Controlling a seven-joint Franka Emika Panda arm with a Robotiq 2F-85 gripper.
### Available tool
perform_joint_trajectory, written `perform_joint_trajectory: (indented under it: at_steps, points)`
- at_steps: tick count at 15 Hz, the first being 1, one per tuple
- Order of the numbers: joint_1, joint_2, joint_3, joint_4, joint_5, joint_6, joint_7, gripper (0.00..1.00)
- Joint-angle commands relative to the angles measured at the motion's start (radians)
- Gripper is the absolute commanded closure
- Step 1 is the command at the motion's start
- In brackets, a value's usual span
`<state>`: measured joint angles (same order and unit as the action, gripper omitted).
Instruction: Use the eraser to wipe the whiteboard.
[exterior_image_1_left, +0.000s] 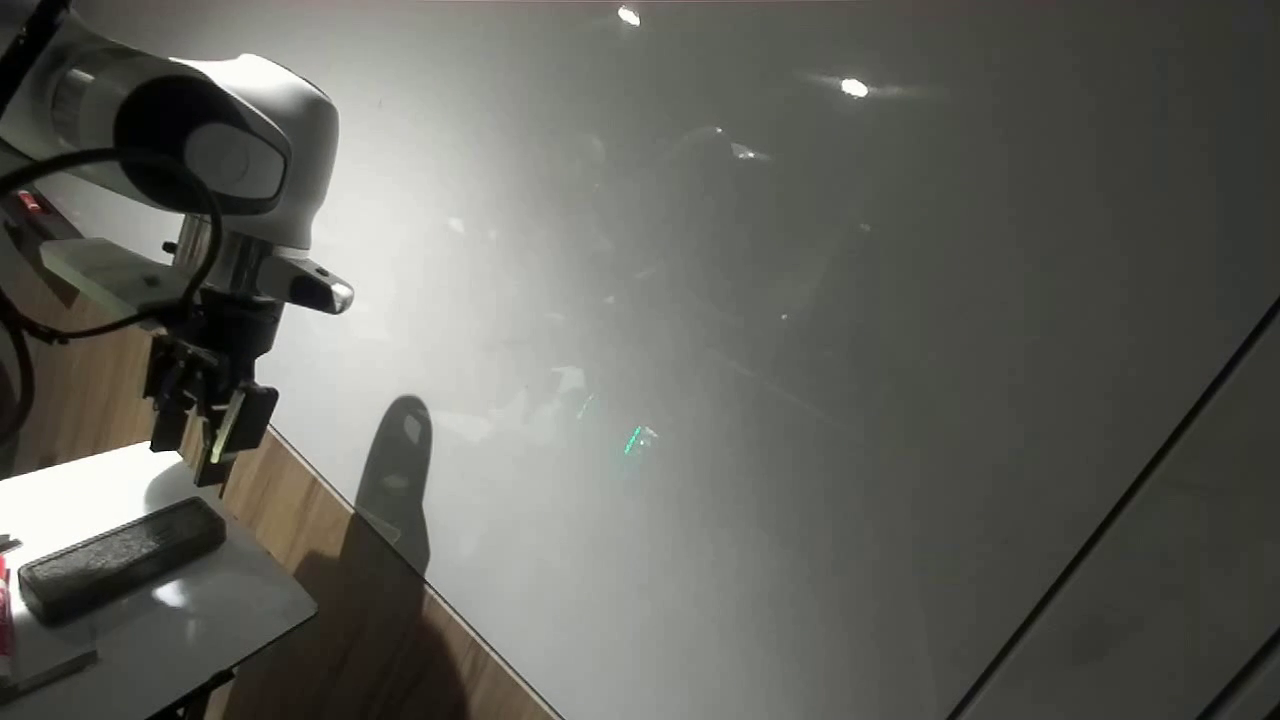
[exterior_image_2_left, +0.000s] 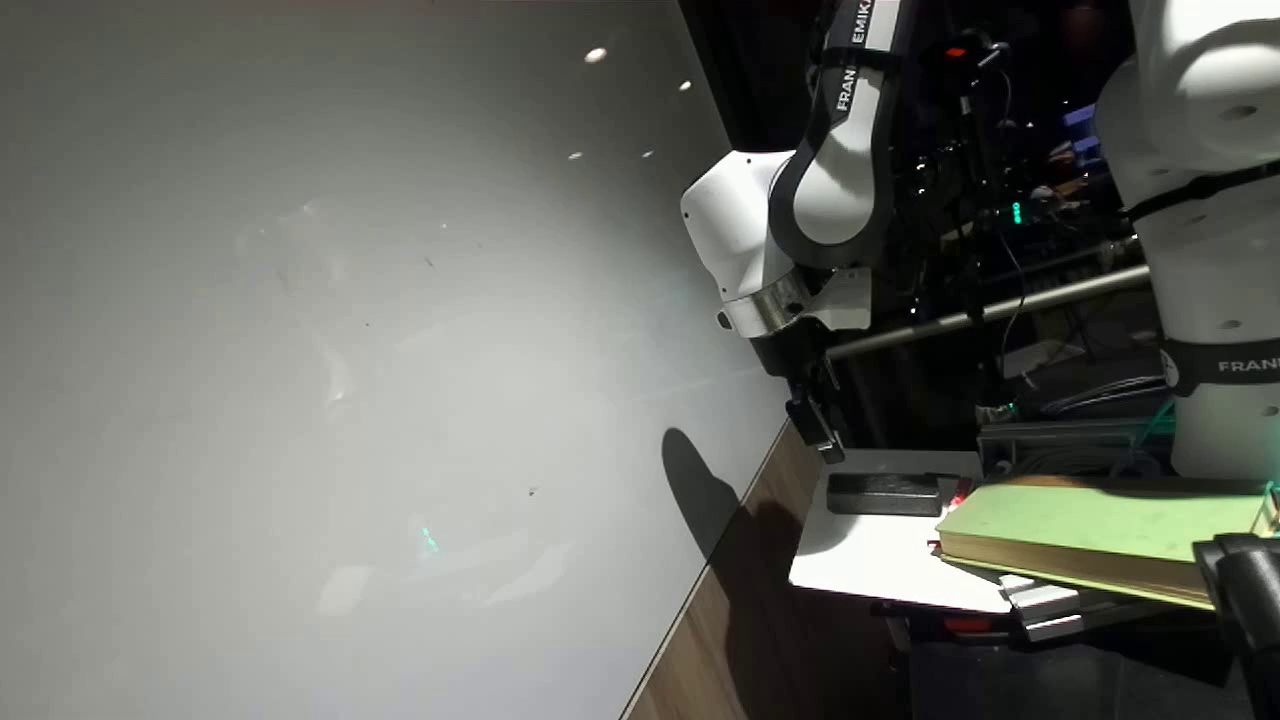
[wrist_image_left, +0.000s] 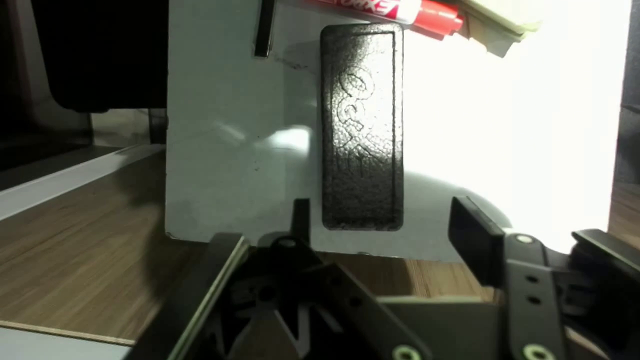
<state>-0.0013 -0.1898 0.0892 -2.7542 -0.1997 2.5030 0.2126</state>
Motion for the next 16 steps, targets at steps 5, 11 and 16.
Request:
perform_joint_trajectory:
  at_steps: [5, 11, 16]
  points:
    - [-0.020, 0.095, -0.011, -0.001, -0.098, 0.169, 0.002, 0.00]
    - [-0.040, 0.166, -0.042, -0.002, -0.167, 0.246, 0.016, 0.00]
    - [-0.026, 0.202, -0.060, -0.002, -0.187, 0.257, 0.034, 0.03]
